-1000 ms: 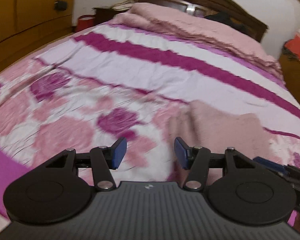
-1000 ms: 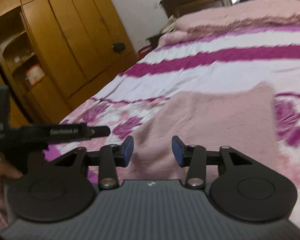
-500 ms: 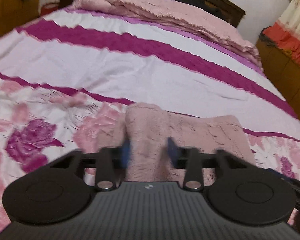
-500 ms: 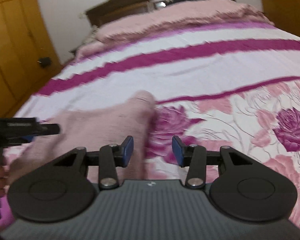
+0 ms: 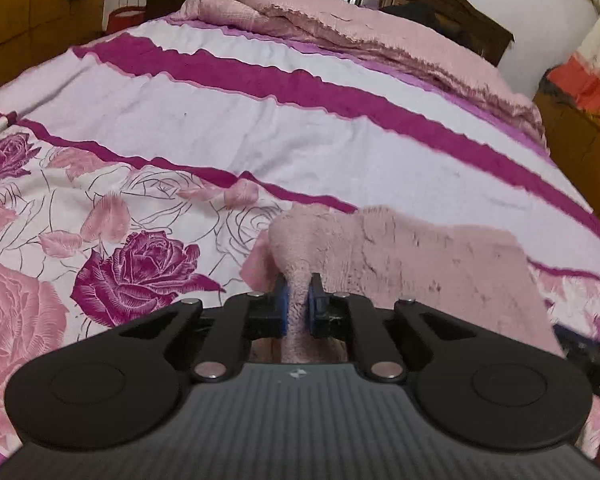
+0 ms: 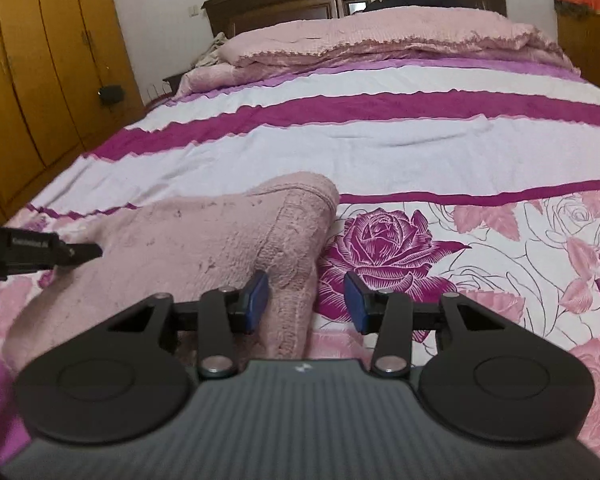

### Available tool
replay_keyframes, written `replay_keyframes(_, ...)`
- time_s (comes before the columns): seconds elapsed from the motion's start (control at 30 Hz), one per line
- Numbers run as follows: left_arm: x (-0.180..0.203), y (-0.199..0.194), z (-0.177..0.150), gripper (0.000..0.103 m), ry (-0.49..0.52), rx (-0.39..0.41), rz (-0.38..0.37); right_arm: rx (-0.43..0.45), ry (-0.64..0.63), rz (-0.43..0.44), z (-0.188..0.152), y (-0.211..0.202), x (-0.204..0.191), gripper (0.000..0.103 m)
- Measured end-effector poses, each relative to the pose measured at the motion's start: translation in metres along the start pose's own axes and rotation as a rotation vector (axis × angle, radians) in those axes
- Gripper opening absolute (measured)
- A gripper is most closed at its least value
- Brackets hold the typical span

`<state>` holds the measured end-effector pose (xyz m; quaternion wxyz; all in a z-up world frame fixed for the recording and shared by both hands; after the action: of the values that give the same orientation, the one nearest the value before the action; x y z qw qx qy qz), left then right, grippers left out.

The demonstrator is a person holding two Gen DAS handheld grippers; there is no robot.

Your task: Fold small clothes

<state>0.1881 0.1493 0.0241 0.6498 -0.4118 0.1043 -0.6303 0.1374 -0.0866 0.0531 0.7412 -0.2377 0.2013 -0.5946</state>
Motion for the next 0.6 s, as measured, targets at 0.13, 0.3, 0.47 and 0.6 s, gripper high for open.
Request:
replay_keyframes(0.13,0.0,-0.01,0.004,0.012,-0.043,-0.001,-0.033,-0.007,0.035,-0.004,0.0,-0.007,0.009,0.045)
replay_keyframes(0.3,0.005,-0.043,-0.003,0.031,-0.054,-0.005,-0.045,0.027,0.062,0.044,0.002,-0.031,0.011,0.046)
replay_keyframes(0.47,0.013,-0.075,-0.03,0.06,-0.005,-0.015,-0.083,0.014,0.063,0.131,-0.005,-0.046,-0.002,0.046)
replay_keyframes(0.6,0.01,-0.07,-0.057,0.063,0.068,-0.071,-0.029,-0.008,0.017,0.146,-0.018,-0.043,-0.017,0.046)
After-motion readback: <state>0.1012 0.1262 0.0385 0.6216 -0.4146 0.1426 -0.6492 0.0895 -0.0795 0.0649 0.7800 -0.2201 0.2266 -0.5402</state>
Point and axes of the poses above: each gripper's, at about its wrist camera, not at the fingertips, and y roughly the way its jaws point, x to its right, z to its top, the point moved 5 cm from there along y, roughly the way its jaws point, and after that the axes turned 12 degrees about -y, right-handed, at the moved point
